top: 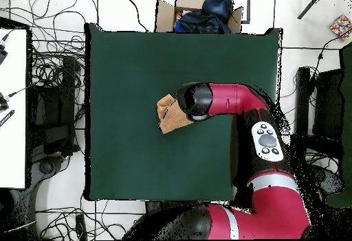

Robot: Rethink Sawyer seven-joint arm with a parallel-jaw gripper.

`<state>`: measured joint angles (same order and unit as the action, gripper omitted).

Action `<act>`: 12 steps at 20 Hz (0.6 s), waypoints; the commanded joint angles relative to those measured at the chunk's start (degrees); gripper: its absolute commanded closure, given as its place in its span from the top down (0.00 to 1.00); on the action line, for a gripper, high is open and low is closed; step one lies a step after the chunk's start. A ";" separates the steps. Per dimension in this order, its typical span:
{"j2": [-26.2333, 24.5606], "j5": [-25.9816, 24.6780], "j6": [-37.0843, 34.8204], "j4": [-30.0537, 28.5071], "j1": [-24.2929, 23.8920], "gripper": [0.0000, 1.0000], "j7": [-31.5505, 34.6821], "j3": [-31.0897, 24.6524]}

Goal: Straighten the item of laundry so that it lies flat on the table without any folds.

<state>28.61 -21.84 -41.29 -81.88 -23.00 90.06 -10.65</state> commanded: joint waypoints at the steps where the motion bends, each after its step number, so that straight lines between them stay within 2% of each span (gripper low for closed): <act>1: -0.40 0.78 -2.98 -0.13 -1.09 1.00 -4.85 -6.54; 12: -0.03 0.00 -2.71 -0.83 -1.45 1.00 -4.48 -6.97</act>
<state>29.29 -22.00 -41.30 -81.88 -24.35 90.06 -11.99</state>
